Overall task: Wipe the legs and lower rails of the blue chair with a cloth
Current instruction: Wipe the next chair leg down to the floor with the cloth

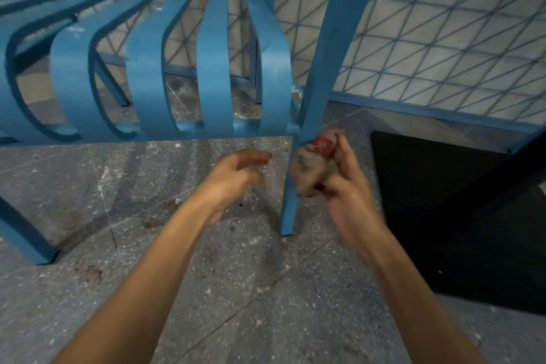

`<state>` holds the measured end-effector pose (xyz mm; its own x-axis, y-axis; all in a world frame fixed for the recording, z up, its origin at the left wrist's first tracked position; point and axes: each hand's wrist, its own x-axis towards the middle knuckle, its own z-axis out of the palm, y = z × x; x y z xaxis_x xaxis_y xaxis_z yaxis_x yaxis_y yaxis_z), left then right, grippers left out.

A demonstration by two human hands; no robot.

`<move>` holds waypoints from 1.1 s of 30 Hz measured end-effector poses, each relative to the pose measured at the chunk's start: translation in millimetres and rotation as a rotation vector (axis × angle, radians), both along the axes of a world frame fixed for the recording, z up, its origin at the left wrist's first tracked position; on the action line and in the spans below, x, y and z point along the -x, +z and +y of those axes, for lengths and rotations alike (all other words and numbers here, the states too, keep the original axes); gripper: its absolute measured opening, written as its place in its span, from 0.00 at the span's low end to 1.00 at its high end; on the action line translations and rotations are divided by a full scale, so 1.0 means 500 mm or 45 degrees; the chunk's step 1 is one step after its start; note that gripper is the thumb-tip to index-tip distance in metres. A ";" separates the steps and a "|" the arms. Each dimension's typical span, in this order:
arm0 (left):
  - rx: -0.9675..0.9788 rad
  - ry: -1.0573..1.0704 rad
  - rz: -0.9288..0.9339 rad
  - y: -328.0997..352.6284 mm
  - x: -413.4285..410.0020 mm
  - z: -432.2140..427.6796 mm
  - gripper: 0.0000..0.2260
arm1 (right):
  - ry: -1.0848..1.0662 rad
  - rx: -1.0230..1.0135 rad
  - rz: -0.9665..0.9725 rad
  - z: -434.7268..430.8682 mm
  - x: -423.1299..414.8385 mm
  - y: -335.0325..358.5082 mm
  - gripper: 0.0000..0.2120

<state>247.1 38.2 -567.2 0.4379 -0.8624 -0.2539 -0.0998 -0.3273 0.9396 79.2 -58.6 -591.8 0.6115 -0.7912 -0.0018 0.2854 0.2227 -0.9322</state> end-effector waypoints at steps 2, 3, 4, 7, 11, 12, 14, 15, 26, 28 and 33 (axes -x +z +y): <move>0.039 0.010 -0.023 0.003 -0.005 -0.021 0.15 | -0.068 0.443 0.312 0.004 -0.064 -0.001 0.43; 0.058 0.032 -0.013 0.004 -0.006 -0.029 0.15 | -0.150 0.570 0.395 0.006 -0.090 -0.012 0.41; 0.065 0.058 0.005 0.005 -0.007 -0.034 0.14 | -0.261 0.620 0.428 0.006 -0.105 -0.024 0.39; 0.025 0.093 0.017 0.000 -0.015 -0.035 0.11 | -0.394 0.661 0.389 0.005 -0.121 -0.059 0.35; -0.040 0.071 -0.023 -0.033 -0.028 -0.030 0.14 | -0.287 0.650 0.444 0.012 -0.109 -0.163 0.31; -0.039 0.064 -0.045 -0.042 -0.028 -0.031 0.14 | -0.239 0.616 0.478 0.018 -0.100 -0.199 0.29; -0.036 0.051 -0.064 -0.058 -0.018 -0.037 0.13 | -0.173 0.561 0.639 0.033 -0.077 -0.276 0.25; -0.039 0.044 -0.064 -0.063 -0.010 -0.041 0.12 | -0.152 0.535 0.752 0.037 -0.067 -0.309 0.23; 0.080 0.111 -0.065 -0.060 0.014 -0.066 0.09 | -0.519 0.558 0.566 0.009 -0.074 -0.158 0.24; 0.085 0.113 -0.070 -0.055 0.015 -0.063 0.09 | -0.495 0.541 0.575 0.015 -0.070 -0.164 0.24; 0.098 0.118 -0.078 -0.055 0.022 -0.060 0.09 | -0.292 0.379 1.084 0.055 -0.045 -0.282 0.16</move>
<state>235.9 8.0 -594.6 0.5292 -0.8336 -0.1585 -0.1307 -0.2646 0.9554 101.5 -31.0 -732.6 0.3260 -0.9325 -0.1556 -0.5137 -0.0365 -0.8572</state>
